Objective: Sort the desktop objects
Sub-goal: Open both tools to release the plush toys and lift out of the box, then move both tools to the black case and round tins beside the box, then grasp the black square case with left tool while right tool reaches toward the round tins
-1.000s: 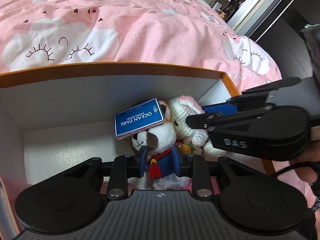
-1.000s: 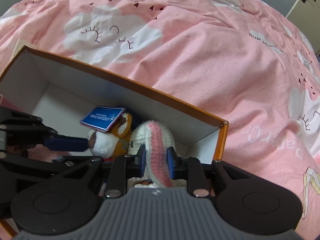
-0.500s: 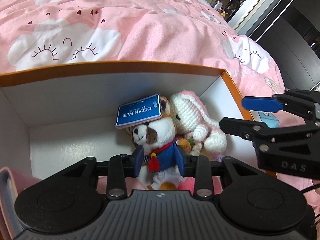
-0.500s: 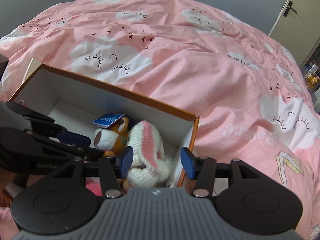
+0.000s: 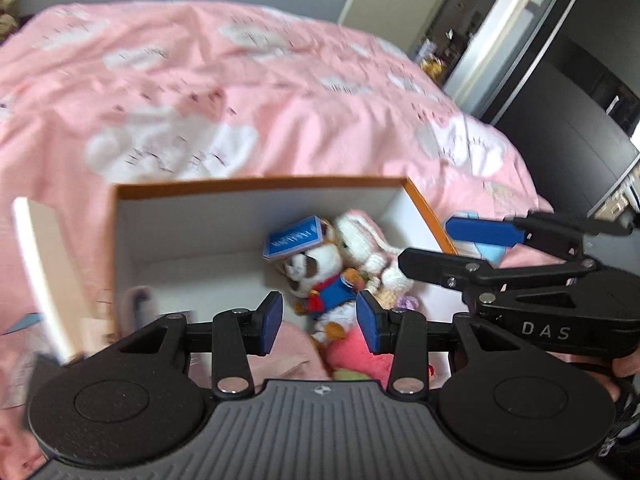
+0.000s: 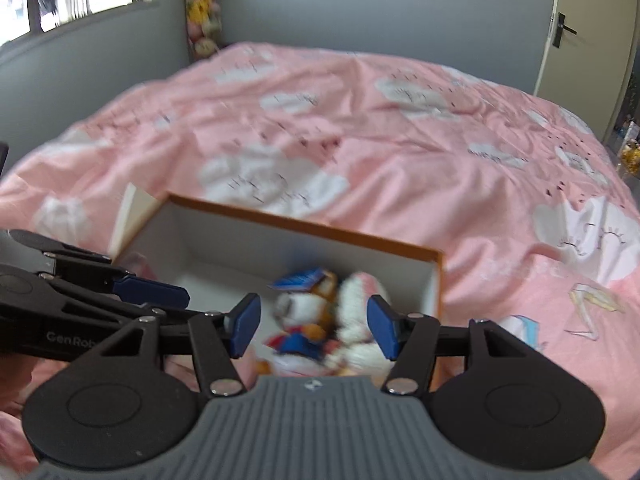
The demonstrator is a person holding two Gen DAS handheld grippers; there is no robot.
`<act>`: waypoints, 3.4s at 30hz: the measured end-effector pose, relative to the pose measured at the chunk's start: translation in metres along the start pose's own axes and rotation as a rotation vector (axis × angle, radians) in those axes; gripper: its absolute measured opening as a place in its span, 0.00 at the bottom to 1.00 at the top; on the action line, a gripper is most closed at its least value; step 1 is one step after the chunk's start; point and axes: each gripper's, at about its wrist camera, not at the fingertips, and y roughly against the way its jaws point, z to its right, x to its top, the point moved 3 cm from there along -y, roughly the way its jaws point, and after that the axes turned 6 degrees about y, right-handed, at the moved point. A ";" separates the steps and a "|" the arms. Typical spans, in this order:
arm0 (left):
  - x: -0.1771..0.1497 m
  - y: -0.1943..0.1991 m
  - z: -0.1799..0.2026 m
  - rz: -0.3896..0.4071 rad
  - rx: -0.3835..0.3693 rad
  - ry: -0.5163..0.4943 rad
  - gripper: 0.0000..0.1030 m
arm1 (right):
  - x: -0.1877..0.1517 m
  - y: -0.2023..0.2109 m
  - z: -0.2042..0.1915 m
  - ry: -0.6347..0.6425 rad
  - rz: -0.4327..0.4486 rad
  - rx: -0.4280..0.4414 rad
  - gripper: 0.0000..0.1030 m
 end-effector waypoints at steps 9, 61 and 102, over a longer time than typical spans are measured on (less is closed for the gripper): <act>-0.004 0.080 -0.061 0.102 0.181 0.099 0.46 | 0.011 0.008 -0.064 -0.032 0.095 0.154 0.61; -0.048 0.071 -0.169 0.046 0.381 0.254 0.57 | 0.006 -0.069 -0.222 0.445 0.036 0.121 0.72; -0.064 0.000 -0.208 -0.183 0.268 0.314 0.81 | 0.015 -0.101 -0.214 0.608 0.003 0.096 0.74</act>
